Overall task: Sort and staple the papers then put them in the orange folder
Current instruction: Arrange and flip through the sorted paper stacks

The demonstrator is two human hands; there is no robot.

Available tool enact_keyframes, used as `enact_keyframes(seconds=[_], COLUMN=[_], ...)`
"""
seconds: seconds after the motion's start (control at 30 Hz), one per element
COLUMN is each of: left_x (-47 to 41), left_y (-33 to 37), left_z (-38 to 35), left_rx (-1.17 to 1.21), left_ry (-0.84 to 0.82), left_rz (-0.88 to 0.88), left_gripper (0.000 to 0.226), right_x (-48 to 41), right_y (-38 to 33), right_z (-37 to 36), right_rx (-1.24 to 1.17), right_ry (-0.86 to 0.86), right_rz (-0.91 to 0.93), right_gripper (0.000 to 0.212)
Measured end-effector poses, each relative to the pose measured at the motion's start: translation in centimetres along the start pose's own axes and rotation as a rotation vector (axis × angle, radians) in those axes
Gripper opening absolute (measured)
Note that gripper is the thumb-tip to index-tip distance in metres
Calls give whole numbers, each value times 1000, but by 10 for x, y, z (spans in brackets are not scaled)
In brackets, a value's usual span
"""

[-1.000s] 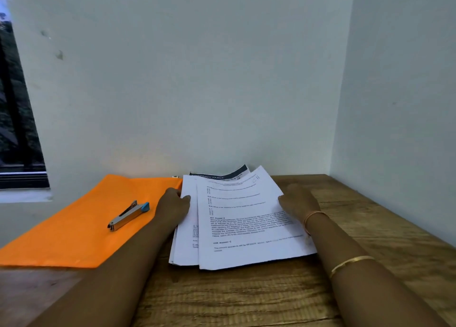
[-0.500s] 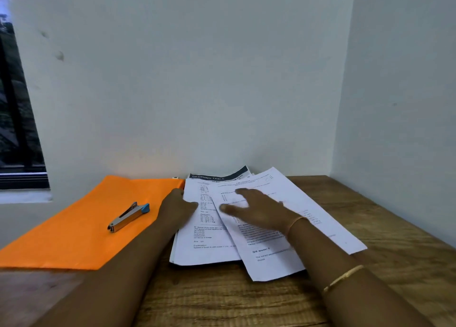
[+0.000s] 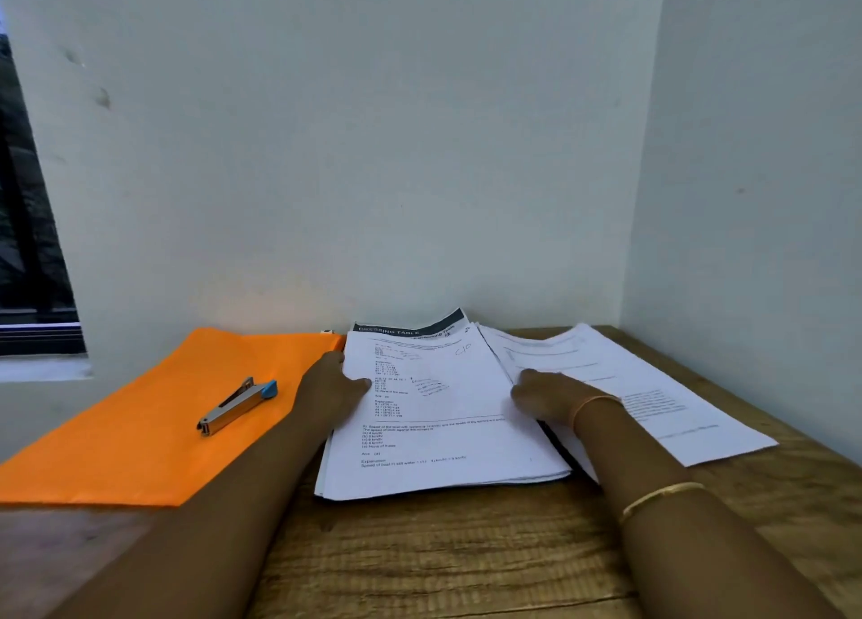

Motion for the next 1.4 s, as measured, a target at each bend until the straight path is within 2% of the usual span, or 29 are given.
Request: enact_keyframes(seconds=[0.1,0.17,0.23,0.3,0.37,0.47,0.6,0.77,0.93,1.03,1.1,1.23,1.37,1.4], left_x=[1,2,3,2,1,-1,-3,-3,1,0,-2,-1,3,5], left_y=[0,0,-2,-3,-4,-4,-6,-4,0,-4,-7,-6,2,4], left_z=[-1,0,2,4,6,10,13,15,14,16,17,16,16,16], left_rx=[-18,-33,-40,-41,-37,-29,-61,-106,-76,-67,-66,-10,94,115], left_ry=[6,19,39,71,102,119,110,117,151,178,192,246,317,326], left_rz=[-11,-16,-23,-45,-50,-24,23,55,11,-5,-16,-74,-172,-194], left_gripper=[42,43,47,51,50,51,55,55,31,19,12,12,15,16], right_x=[-34,-13,1,8,13,16,10,0,-1,2,-2,-14,-2,2], right_y=[18,11,4,-5,-16,-29,-28,-19,-17,-13,-5,3,-3,-5], right_z=[-14,-5,3,9,11,2,-7,-10,-5,1,0,-8,-3,0], right_rx=[-44,-39,-53,-90,-105,-39,-82,-167,-304,-159,-95,-183,-337,-376], right_ry=[16,23,51,143,207,106,38,62,76,140,106,35,113,181], right_rz=[-25,-56,-46,12,140,228,182,157,125,49,-27,-37,-76,-67], right_gripper=[72,82,68,50,43,53,71,64,58,53,59,66,76,67])
Point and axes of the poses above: each hand's wrist, its own x-axis away from the middle knuckle, its own z-axis out of the back of the hand, y = z × x, the point moved 1 cm from there along -x, towards the middle knuckle, and after that the axes turned 6 degrees about x, right-handed, at the moved point
